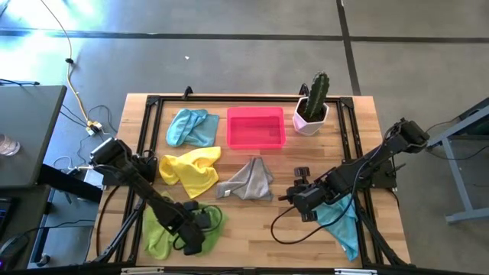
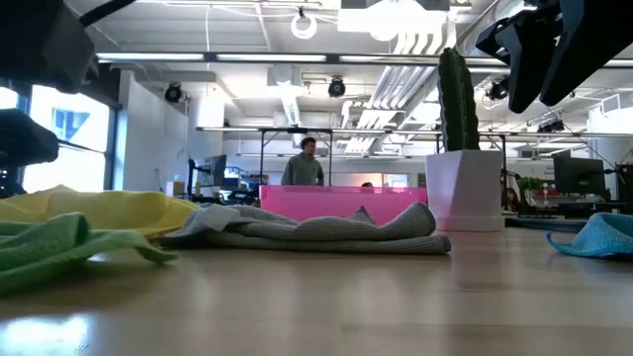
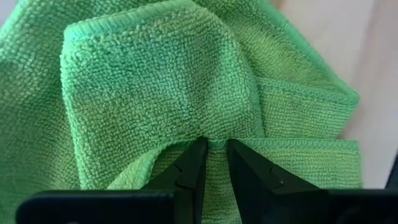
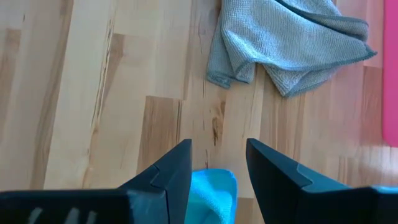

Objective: Fold microfiber towels
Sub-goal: Adjust the green microfiber cloth, then fold the gray microfiber cloth

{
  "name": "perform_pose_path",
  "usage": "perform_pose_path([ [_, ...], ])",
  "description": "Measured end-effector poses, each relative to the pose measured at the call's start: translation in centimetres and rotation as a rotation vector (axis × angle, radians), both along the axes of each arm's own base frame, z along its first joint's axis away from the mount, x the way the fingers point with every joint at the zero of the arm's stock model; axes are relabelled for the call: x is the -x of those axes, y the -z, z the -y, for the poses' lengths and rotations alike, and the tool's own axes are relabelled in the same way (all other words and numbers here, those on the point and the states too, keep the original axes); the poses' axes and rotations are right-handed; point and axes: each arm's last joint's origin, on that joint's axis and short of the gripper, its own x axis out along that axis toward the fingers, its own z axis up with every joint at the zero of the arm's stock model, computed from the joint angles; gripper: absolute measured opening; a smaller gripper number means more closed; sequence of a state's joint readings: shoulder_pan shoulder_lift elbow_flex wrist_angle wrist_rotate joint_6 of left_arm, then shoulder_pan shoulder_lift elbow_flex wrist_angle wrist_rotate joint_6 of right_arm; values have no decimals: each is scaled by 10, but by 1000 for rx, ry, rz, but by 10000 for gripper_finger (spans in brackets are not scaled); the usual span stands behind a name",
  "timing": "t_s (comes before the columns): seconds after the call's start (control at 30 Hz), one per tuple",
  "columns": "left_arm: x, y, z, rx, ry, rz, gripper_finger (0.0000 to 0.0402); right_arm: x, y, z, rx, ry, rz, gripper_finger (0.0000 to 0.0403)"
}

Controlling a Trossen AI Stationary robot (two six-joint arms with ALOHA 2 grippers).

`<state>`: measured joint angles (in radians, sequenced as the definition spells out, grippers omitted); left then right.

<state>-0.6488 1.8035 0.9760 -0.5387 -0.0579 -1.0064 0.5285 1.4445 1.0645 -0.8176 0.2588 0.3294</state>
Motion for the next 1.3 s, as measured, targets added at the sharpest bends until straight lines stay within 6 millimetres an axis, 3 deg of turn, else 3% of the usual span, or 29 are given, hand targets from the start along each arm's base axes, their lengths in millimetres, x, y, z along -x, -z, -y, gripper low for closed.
perform_pose_path([
  [0.3, 21, -1, -12, -50, -149, -260, 62, 0, 0, 0, 10, -22, -1, 145],
  [0.53, 41, -1, -36, -204, -238, -549, 62, 0, 0, 0, 8, -22, 3, 145],
  [0.67, 40, -7, -47, -216, -263, -582, 62, -4, -2, -1, 6, -13, 50, 145],
  [0.83, 26, -24, -51, -178, -223, -496, 62, -12, -6, 0, 51, 41, 167, 145],
  [1.0, 5, -51, -44, -163, -144, -336, 62, -23, -10, 8, 28, 89, 242, 145],
  [1.3, -30, -76, -44, -401, -52, 77, 79, -45, -11, 38, 14, 165, 283, 174],
])
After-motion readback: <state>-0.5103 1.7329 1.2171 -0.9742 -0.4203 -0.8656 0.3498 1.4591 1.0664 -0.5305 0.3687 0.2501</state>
